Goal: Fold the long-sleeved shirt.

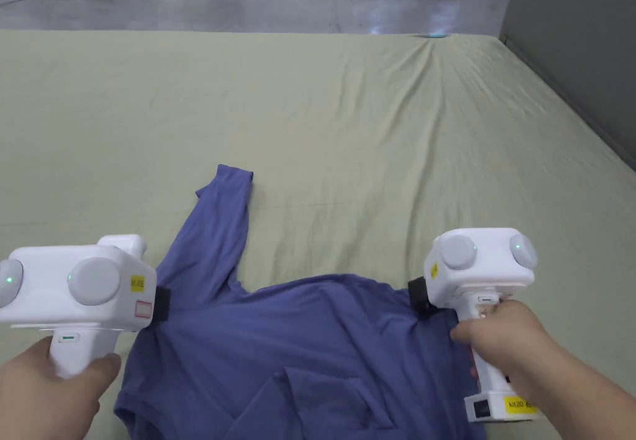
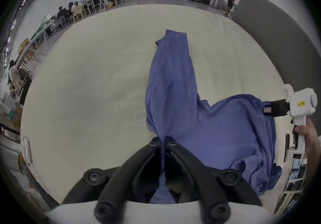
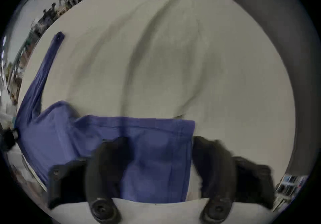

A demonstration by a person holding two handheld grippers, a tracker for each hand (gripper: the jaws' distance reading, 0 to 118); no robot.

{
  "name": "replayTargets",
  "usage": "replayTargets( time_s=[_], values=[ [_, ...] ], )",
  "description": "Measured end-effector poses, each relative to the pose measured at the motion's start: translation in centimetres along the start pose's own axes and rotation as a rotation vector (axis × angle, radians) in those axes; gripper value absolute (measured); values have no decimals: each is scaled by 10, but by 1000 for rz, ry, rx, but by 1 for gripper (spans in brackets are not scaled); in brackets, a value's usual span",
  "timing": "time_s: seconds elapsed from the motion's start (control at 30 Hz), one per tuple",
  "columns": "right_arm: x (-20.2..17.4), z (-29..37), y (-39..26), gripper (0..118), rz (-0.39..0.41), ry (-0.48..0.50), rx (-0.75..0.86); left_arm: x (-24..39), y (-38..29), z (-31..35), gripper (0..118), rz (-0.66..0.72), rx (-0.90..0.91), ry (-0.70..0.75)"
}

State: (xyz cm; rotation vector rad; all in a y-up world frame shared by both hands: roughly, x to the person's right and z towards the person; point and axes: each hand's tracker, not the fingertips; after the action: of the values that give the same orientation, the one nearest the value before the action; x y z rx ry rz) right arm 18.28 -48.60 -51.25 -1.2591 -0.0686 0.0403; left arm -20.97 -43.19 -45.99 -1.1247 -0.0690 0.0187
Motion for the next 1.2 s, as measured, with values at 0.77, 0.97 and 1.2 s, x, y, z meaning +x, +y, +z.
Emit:
replayTargets(
  time_s=[0.77,0.97,1.2],
  values=[
    [55,397,139,0,185,-34,616,-50,201,266,0,38,460,-163],
    [36,471,231,0,175,-139,730,-42,316,318,0,-14,563,-76],
    [34,521,310,0,101,-217,801,-33,424,365,0,-88,654,20]
  ],
)
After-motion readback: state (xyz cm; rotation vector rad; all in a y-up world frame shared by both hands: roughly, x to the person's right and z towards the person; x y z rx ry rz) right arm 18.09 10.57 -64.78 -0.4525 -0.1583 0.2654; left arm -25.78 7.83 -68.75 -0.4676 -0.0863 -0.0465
